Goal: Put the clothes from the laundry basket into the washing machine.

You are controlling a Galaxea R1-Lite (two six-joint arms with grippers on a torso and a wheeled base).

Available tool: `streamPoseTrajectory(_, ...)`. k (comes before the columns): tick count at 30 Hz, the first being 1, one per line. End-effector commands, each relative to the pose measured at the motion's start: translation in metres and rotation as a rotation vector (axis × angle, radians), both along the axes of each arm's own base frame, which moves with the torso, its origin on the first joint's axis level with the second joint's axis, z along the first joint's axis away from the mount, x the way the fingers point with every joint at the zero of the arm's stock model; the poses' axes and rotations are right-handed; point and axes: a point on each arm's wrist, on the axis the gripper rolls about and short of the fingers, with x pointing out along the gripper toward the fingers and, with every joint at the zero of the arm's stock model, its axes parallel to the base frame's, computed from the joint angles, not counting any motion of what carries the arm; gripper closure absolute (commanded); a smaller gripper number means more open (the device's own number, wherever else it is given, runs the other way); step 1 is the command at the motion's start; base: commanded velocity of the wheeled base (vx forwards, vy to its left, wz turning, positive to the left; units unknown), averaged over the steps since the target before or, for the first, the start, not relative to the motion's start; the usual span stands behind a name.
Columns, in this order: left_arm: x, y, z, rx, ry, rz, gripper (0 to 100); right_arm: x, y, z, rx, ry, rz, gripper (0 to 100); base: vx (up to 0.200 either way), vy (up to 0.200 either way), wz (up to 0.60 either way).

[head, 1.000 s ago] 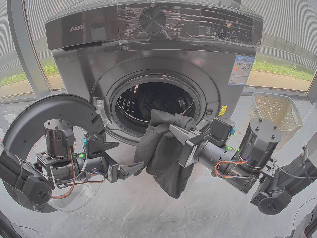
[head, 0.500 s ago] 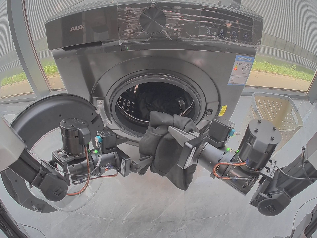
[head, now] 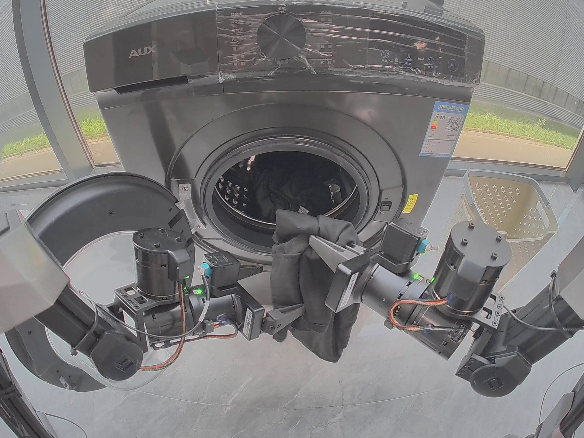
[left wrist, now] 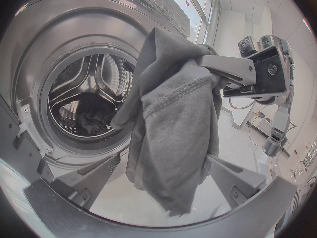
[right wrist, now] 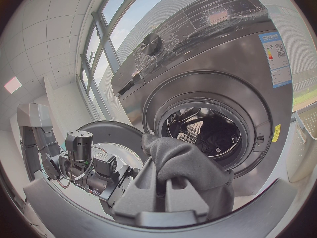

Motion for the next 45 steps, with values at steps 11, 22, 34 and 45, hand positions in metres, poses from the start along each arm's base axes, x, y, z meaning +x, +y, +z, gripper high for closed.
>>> streamPoseTrajectory(11, 0.022, -0.008, -0.025, -0.018, -0.020, 0.047, 0, 0.001, 0.002, -0.004, -0.010, 0.008, -0.002, 100, 0.000, 0.000, 0.00)
streamPoseTrajectory(22, 0.035, 0.011, -0.021, -0.028, -0.044, 0.126, 0, 0.002, 0.001, -0.005, -0.014, 0.007, -0.003, 100, 0.000, 0.000, 0.00)
streamPoseTrajectory(34, 0.038, 0.018, -0.013, -0.062, -0.098, 0.145, 0, 0.012, -0.001, -0.016, -0.050, 0.022, -0.031, 100, 0.000, 0.000, 0.00)
streamPoseTrajectory(45, 0.040, 0.017, -0.014, -0.085, -0.113, 0.152, 0, 0.019, -0.003, -0.024, -0.068, -0.002, -0.051, 100, 0.000, 0.000, 0.00)
